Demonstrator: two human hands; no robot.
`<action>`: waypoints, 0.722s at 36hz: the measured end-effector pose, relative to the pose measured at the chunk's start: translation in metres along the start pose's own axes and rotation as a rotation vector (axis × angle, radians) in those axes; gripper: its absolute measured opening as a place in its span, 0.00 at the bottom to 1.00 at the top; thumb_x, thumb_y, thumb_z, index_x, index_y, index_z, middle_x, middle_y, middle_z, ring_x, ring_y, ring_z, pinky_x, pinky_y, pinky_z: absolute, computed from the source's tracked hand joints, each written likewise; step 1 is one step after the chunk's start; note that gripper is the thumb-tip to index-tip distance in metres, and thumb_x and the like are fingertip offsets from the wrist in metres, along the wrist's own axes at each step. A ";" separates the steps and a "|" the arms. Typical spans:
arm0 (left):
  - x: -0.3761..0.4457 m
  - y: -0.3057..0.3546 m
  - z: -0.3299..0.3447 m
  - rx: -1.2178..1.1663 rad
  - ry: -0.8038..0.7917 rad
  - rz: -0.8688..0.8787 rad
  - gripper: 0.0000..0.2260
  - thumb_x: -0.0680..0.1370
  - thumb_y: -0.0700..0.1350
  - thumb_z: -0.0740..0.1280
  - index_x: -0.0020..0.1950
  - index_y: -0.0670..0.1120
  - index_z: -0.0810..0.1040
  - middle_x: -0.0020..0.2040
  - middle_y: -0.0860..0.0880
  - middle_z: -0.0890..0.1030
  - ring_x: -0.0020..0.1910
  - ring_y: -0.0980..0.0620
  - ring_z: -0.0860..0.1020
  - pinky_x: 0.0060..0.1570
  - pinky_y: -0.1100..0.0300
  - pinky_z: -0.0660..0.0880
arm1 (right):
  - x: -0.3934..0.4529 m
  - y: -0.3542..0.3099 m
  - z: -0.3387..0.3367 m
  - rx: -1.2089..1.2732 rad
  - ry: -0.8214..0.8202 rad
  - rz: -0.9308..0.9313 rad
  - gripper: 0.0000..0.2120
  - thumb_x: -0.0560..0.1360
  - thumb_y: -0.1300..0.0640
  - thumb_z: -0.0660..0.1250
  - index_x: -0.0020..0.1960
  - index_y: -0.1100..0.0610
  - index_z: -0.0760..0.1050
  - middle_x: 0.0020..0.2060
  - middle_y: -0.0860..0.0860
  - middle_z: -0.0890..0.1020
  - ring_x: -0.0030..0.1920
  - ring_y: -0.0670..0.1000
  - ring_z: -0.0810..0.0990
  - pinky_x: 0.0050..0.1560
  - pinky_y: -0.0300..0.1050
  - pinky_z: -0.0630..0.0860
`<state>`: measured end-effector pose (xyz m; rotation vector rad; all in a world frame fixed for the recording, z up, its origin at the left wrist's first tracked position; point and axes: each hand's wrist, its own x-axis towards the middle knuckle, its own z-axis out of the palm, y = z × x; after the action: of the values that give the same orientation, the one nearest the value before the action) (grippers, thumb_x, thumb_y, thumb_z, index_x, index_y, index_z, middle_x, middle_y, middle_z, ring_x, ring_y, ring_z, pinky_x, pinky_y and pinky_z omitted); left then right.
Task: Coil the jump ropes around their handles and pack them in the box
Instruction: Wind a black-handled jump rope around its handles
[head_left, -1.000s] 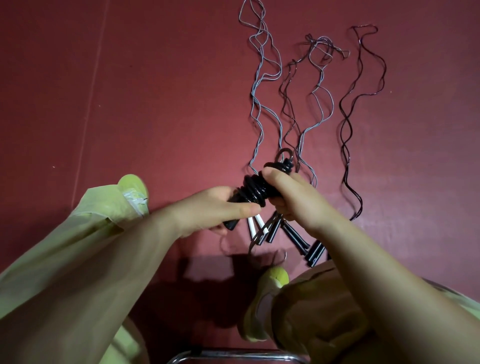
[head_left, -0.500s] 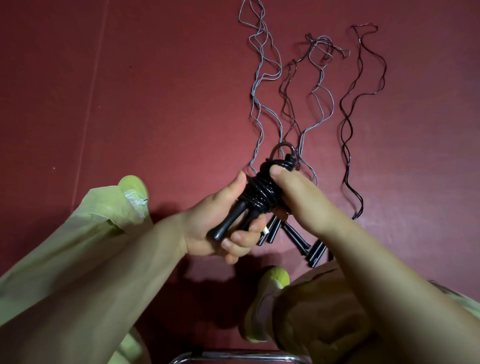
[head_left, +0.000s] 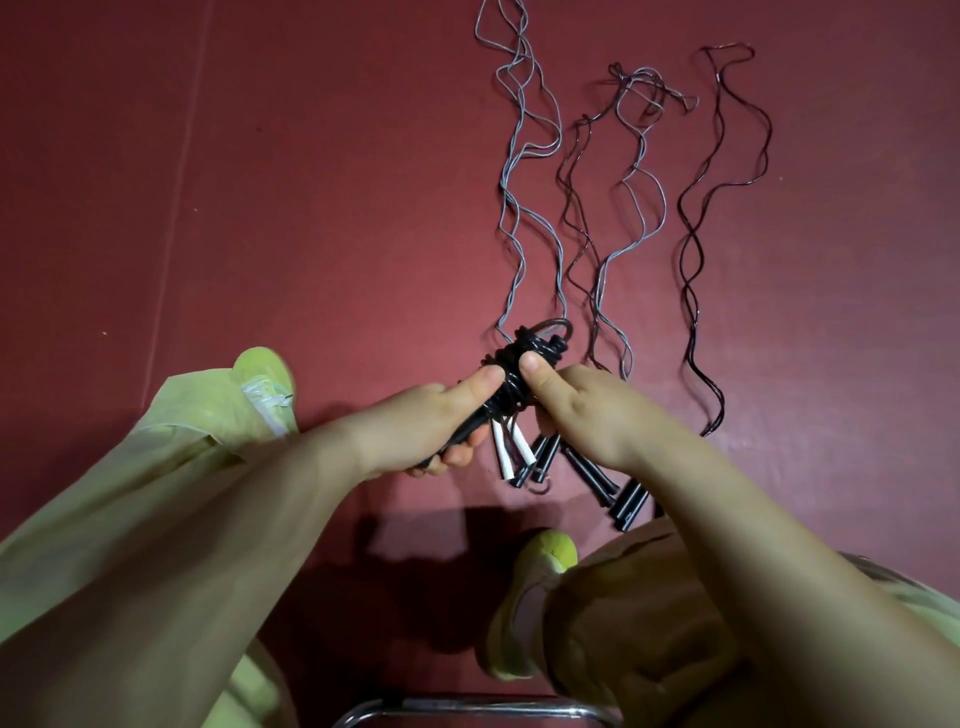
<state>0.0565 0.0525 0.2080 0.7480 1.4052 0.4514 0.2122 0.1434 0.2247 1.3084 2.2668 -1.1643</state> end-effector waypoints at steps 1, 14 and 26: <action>0.001 0.000 0.001 0.029 0.028 -0.003 0.28 0.73 0.72 0.53 0.37 0.47 0.70 0.25 0.53 0.68 0.22 0.54 0.63 0.27 0.61 0.59 | 0.000 0.000 0.000 -0.021 0.019 0.004 0.40 0.74 0.31 0.41 0.37 0.63 0.74 0.35 0.58 0.79 0.41 0.59 0.77 0.48 0.53 0.74; 0.005 -0.004 -0.005 0.286 0.318 0.121 0.15 0.68 0.67 0.64 0.29 0.58 0.75 0.27 0.54 0.71 0.27 0.53 0.69 0.34 0.57 0.66 | 0.003 -0.006 0.006 0.450 -0.060 0.112 0.28 0.78 0.33 0.51 0.39 0.56 0.73 0.15 0.40 0.67 0.17 0.40 0.64 0.31 0.41 0.59; -0.003 -0.007 -0.012 -0.487 -0.327 0.115 0.30 0.58 0.72 0.70 0.43 0.47 0.85 0.39 0.44 0.83 0.38 0.47 0.80 0.44 0.52 0.76 | -0.007 -0.008 -0.006 0.703 -0.133 -0.273 0.14 0.74 0.53 0.59 0.31 0.52 0.63 0.20 0.43 0.66 0.22 0.40 0.64 0.26 0.30 0.61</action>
<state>0.0436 0.0478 0.2056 0.4762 0.8984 0.6960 0.2105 0.1415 0.2361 1.0774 2.0503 -2.2098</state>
